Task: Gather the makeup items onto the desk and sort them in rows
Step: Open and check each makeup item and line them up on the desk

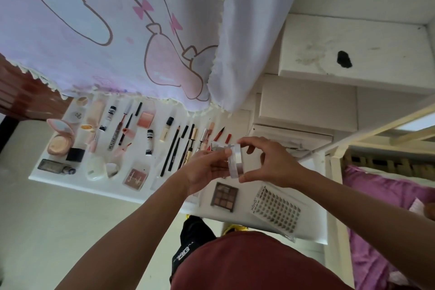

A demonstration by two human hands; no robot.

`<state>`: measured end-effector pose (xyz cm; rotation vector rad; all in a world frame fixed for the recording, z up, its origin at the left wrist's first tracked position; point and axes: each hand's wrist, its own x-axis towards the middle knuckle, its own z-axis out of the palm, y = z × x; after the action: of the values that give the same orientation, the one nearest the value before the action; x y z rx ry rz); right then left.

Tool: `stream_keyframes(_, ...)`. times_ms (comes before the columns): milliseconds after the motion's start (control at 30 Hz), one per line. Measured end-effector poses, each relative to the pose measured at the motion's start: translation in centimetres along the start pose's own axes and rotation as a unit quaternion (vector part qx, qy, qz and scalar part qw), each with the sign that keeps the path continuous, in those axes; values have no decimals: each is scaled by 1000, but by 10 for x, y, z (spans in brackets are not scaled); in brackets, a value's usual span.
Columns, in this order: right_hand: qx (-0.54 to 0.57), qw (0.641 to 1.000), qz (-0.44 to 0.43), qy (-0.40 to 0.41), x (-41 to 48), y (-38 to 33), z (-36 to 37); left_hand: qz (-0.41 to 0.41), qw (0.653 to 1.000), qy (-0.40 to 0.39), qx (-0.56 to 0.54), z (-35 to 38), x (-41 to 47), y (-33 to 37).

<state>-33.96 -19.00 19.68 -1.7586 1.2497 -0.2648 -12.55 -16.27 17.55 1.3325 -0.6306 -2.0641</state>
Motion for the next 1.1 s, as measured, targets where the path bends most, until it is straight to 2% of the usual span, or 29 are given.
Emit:
stream_keyframes(100,-27,999,-15,-6,1,0,1,8,1000,1,-11,-2,2,1)
stream_keyframes(300,-10,1000,0,-13,4,-1,-5,21,1000,-7,15,-1,3,10)
stream_keyframes(467,-86,996,-17,-14,3,-5,-8,17,999,-3,30,-1,2,9)
stream_keyframes(600,-57,998,0,-23,1,-6,-5,21,999,-9,36,-1,-2,9)
stream_keyframes(800,-109,993,-31,-37,5,-10,3,21,999,20,26,-9,-8,-2)
stream_keyframes(1100,-115,992,-34,-45,5,-25,27,24,999,34,3,-30,-30,-13)
